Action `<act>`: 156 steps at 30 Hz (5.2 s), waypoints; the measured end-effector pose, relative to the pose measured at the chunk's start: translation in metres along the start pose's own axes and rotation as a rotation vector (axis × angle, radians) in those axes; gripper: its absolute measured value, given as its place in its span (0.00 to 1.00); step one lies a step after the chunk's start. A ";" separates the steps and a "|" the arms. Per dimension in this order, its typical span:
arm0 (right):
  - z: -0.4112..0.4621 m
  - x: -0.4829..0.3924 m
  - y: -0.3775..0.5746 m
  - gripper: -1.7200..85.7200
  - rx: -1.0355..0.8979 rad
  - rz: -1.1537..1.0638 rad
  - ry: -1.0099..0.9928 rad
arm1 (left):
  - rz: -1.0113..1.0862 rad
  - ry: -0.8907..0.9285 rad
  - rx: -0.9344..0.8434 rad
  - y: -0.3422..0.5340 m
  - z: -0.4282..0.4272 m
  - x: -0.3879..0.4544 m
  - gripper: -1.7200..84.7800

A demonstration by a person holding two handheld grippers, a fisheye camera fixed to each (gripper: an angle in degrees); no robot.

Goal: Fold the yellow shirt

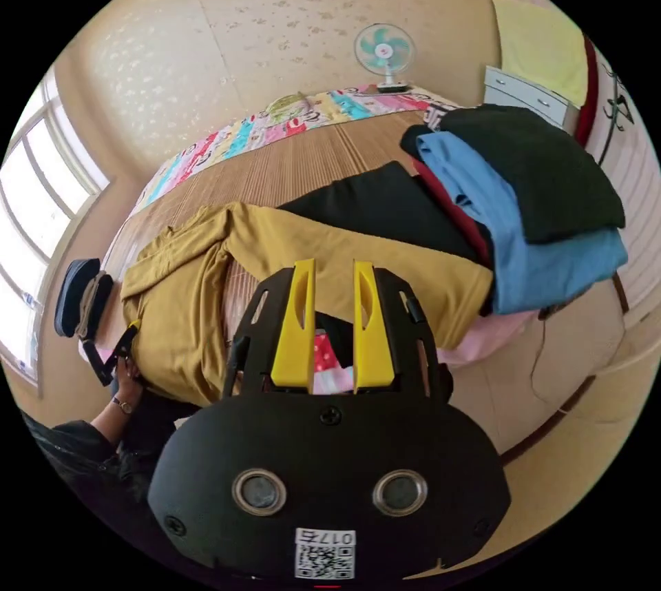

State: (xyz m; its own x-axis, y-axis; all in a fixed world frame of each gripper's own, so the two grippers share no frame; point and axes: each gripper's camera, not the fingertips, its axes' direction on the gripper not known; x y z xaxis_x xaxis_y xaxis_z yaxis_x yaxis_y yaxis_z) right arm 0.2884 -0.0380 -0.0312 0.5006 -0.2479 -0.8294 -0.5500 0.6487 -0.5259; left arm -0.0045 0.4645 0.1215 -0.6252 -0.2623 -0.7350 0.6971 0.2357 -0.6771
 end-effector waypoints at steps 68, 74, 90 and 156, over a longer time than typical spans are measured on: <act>0.199 -0.080 0.160 0.04 -0.342 -0.753 -0.262 | -0.113 0.043 -0.097 -0.009 -0.002 0.053 0.09; 0.176 -0.015 0.142 0.06 -0.288 -0.577 -0.299 | -0.129 -0.180 0.078 -0.005 -0.077 0.083 0.15; 0.243 -0.015 0.118 0.05 -0.392 -0.363 -0.432 | -0.195 -0.057 -0.178 0.011 -0.046 0.060 0.04; 0.436 -0.173 0.167 0.02 -0.248 -0.557 -0.043 | -0.081 -0.334 -0.168 0.052 0.051 0.149 0.15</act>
State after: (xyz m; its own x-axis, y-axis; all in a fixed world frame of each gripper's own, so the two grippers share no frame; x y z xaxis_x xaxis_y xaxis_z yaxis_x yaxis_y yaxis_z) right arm 0.4013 0.4265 0.1065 0.7813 -0.4695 -0.4112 -0.3341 0.2418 -0.9110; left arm -0.0440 0.3897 -0.0213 -0.5080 -0.5700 -0.6457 0.5653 0.3449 -0.7493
